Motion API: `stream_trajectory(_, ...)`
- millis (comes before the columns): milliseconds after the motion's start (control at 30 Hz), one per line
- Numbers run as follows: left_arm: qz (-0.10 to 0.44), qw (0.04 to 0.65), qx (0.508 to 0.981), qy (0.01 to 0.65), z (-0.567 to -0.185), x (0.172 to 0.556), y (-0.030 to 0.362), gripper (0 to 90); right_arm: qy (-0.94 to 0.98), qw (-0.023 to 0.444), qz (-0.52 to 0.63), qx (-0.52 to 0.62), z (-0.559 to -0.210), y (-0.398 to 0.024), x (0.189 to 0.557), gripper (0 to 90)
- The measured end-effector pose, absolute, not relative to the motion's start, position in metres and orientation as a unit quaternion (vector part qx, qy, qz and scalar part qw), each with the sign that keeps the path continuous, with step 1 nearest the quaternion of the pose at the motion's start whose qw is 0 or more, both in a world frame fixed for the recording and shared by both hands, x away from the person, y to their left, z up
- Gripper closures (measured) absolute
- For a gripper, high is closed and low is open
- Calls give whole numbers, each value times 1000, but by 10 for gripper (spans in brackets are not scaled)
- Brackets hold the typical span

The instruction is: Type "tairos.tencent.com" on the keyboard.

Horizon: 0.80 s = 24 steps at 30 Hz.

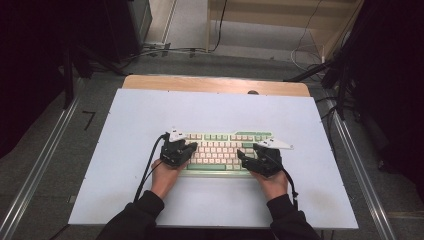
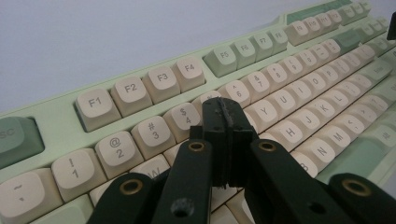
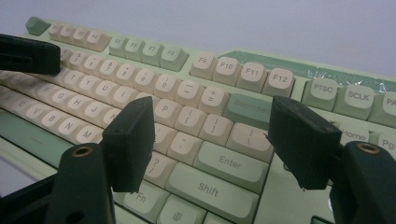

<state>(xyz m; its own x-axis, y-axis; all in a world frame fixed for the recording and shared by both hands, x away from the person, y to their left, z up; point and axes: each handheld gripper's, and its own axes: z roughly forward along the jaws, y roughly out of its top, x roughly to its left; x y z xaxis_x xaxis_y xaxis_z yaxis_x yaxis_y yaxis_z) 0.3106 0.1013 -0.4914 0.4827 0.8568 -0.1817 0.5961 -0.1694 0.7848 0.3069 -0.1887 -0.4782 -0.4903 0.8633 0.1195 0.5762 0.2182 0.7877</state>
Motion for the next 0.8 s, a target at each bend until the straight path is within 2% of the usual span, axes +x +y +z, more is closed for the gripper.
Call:
stream_trajectory(633, 152, 414, 754, 486, -493, 310, 98, 900, 760, 176, 409, 474, -478, -190, 306, 303)
stream_trajectory(767, 149, 432, 744, 488, -488, 309, 102, 900, 760, 176, 407, 475, -479, -190, 306, 303)
stream_trajectory(800, 148, 437, 741, 488, -486, 308, 103, 863, 761, 176, 407, 474, -479, -190, 306, 305)
